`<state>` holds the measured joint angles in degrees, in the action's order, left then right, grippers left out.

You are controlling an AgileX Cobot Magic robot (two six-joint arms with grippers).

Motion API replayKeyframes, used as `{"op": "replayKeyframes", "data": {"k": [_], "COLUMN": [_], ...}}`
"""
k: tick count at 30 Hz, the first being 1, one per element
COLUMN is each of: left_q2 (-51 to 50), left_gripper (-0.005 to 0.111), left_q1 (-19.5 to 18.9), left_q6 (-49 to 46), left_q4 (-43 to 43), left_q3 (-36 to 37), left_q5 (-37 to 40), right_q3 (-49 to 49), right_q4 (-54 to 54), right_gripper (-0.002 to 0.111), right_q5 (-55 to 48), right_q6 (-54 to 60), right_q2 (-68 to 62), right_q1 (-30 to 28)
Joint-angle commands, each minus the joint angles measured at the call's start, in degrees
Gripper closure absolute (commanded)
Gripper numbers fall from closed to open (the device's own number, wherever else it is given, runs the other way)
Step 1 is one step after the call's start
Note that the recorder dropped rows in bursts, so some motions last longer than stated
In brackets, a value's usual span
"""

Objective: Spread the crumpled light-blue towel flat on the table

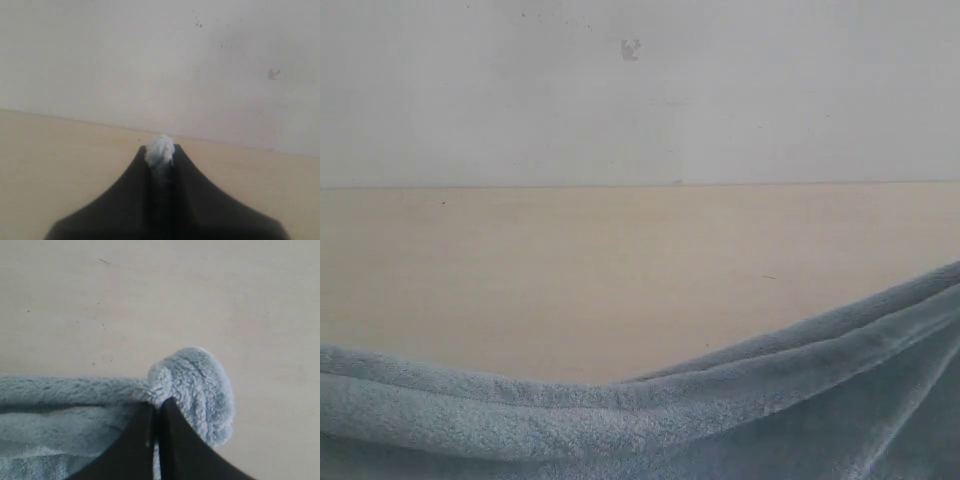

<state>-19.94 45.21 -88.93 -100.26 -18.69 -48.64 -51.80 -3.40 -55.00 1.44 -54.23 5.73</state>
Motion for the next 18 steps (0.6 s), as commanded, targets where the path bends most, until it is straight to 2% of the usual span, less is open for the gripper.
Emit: {"op": "replayKeyframes", "data": {"k": [1,3,5,6,7,8,9,10,12,14,16,17,18], "left_q2": [-9.9,-15.3,-23.2,-28.5,-30.5,-34.8,-36.2,-38.5,-40.2,-41.0,-42.1,-42.2,-42.2], "left_gripper": [0.103,0.103,0.103,0.103,0.103,0.103,0.103,0.103,0.103,0.103,0.103,0.103,0.103], "left_q1": [0.0,0.0,-0.3,-2.1,-3.2,-6.0,-7.2,-9.0,-10.1,-13.1,-19.3,-21.4,-25.4], "left_q6": [3.2,6.6,14.4,20.7,22.6,25.8,26.5,27.7,32.5,34.0,34.0,34.0,34.0], "left_q4": [0.3,2.0,7.7,10.3,10.3,10.9,12.5,20.3,30.8,30.1,30.9,30.9,30.9], "left_q3": [-1.8,-2.0,-2.0,-2.1,-2.4,-3.0,-3.4,-4.3,-7.3,-11.8,-17.1,-19.0,-21.2], "left_q5": [-2.7,-3.8,-4.9,-4.8,-4.2,0.2,4.0,12.4,20.3,30.3,46.9,50.5,52.8], "right_q3": [-0.3,-0.3,-0.3,-0.3,-0.3,-0.3,-0.3,-0.3,-0.3,-0.3,-0.3,-0.3,-0.3], "right_q4": [-0.1,-0.1,-0.1,-0.1,-0.1,-0.1,-0.1,-0.1,0.6,0.7,2.1,2.3,2.9], "right_gripper": [0.108,0.108,0.108,0.108,0.108,0.108,0.108,0.108,0.108,0.108,0.108,0.108,0.108], "right_q5": [8.6,12.5,18.1,20.6,21.4,22.6,23.3,24.7,25.4,25.2,24.2,24.1,24.0], "right_q6": [1.0,1.0,1.7,1.7,1.7,1.9,1.9,2.0,2.1,2.1,3.6,3.6,4.1], "right_q2": [-12.3,-17.1,-22.6,-25.7,-26.9,-28.6,-29.1,-29.4,-29.4,-29.4,-29.4,-29.4,-29.4], "right_q1": [0.1,0.1,0.1,0.1,0.1,0.1,0.1,0.1,0.1,0.1,0.1,0.1,0.1]}}
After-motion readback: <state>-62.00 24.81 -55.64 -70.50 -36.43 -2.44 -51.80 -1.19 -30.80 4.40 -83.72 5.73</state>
